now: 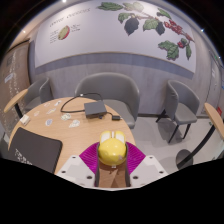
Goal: Arrange mouse
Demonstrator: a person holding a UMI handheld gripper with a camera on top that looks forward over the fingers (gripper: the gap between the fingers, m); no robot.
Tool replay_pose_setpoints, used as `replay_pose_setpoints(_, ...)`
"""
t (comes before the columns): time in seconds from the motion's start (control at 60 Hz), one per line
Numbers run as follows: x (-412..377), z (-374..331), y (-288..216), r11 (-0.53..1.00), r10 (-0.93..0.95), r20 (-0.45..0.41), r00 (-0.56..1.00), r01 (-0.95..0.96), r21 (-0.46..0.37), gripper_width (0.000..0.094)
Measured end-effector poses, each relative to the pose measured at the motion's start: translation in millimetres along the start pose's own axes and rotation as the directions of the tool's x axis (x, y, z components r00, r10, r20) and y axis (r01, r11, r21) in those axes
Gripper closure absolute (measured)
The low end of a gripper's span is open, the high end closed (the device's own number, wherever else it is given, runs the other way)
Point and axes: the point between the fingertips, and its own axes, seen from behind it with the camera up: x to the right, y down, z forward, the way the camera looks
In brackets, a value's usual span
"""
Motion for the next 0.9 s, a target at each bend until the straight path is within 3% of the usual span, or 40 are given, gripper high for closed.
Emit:
replay_pose_setpoints(0.117,-16,-48,-30,0.995,0.000,-0.067,0.998,0.007,0.100,0.0586)
replay_pose_setpoints(0.217,-89,-111,-76,0.970,-0.020,-0.014,1.000,0.023,0.241,0.0588)
replay_pose_setpoints(0.317,-171,-148,-77,0.957,-0.032,0.053,0.998,0.016,0.288,0.0588)
replay_pose_setpoints(0.467,-271,-132,0,0.989,0.000,0.177,0.984,-0.027,0.146,0.0587)
replay_pose_setpoints(0.5,-285,-122,31,0.993,0.006,0.176,0.984,-0.027,0.114,0.0587)
replay_pose_setpoints(0.667,-287,-99,67,1.000,0.010,0.117,0.993,-0.010,0.002,0.0584)
replay_pose_setpoints(0.717,-286,-99,64,1.000,0.004,0.111,0.994,-0.007,0.028,0.0564)
replay_pose_setpoints(0.85,-288,-101,69,0.998,-0.055,0.164,0.985,0.057,-0.010,0.0429)
replay_pose_setpoints(0.9,-291,-106,71,0.995,-0.088,0.219,0.972,0.095,-0.018,0.0283)
